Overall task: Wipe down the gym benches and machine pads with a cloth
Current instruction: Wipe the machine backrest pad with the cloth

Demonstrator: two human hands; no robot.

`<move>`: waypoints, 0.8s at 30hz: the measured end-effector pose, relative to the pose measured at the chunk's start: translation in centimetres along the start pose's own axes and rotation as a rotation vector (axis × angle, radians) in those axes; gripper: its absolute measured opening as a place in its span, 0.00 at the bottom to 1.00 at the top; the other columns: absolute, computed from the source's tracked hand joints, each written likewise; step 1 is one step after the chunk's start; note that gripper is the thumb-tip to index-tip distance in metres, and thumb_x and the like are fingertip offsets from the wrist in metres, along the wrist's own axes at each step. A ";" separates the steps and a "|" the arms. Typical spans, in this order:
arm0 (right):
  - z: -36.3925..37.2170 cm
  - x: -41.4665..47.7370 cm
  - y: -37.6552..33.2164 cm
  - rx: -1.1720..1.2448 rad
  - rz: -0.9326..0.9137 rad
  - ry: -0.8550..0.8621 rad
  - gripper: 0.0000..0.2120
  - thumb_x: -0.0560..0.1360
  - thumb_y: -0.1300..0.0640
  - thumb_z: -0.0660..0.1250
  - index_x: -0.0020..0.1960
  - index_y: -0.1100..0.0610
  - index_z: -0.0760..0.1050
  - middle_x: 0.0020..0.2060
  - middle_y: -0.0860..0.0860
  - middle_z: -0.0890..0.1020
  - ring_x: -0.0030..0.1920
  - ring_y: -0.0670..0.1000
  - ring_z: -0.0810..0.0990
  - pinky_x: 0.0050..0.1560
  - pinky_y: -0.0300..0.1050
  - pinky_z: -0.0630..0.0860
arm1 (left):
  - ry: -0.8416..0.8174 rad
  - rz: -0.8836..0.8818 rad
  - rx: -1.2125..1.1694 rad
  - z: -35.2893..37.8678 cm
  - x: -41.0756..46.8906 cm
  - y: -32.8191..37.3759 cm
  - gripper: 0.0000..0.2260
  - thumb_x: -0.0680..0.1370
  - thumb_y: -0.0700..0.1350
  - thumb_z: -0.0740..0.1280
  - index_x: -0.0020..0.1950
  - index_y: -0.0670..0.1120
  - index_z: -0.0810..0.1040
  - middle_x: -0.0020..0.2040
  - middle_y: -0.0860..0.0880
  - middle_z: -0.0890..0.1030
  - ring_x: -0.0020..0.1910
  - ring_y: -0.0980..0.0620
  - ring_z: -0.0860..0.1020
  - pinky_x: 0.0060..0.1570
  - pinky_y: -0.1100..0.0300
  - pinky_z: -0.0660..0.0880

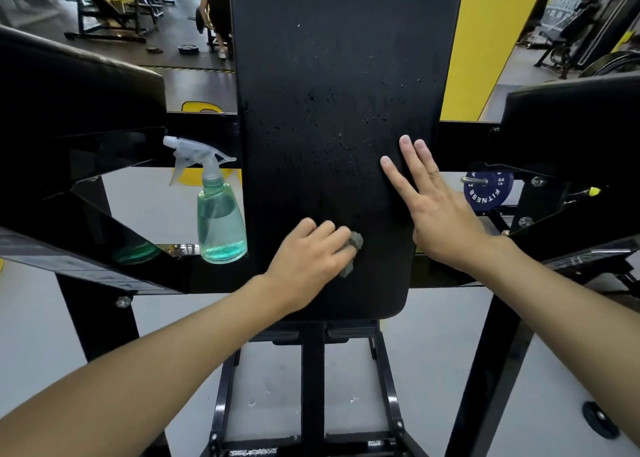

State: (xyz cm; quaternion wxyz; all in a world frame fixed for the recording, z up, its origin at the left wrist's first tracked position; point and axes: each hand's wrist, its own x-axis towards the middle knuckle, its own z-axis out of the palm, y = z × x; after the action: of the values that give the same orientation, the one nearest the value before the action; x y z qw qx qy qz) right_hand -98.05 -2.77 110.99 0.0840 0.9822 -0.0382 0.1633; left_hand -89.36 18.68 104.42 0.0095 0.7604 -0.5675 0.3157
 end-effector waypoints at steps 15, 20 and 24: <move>0.6 -0.1 1.7 0.329 -0.036 0.060 0.49 0.66 0.81 0.55 0.80 0.47 0.54 0.79 0.40 0.44 0.78 0.43 0.41 0.39 0.53 0.81 | 0.086 -0.217 -0.042 -0.6 4.3 0.2 0.19 0.73 0.36 0.53 0.51 0.49 0.82 0.50 0.48 0.80 0.44 0.46 0.77 0.44 0.52 0.65; 0.6 -0.2 2.0 0.389 -0.044 0.063 0.49 0.64 0.81 0.53 0.79 0.46 0.56 0.79 0.40 0.46 0.79 0.43 0.42 0.42 0.58 0.81 | 0.056 -0.179 -0.105 0.7 3.3 3.9 0.20 0.73 0.37 0.53 0.54 0.48 0.82 0.50 0.48 0.79 0.44 0.46 0.76 0.43 0.51 0.68; 0.6 -0.2 2.0 0.449 -0.039 0.059 0.50 0.64 0.81 0.52 0.79 0.47 0.56 0.79 0.40 0.46 0.78 0.42 0.42 0.49 0.59 0.80 | 0.056 -0.131 -0.053 0.4 5.0 2.5 0.20 0.72 0.37 0.53 0.53 0.49 0.81 0.52 0.47 0.79 0.46 0.45 0.76 0.44 0.51 0.66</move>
State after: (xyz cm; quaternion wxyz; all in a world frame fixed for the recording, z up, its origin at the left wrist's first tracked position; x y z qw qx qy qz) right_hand -98.27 -4.80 110.61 -0.1326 0.9717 0.0204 0.1945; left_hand -90.52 13.36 105.71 0.0660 0.7862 -0.5243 0.3204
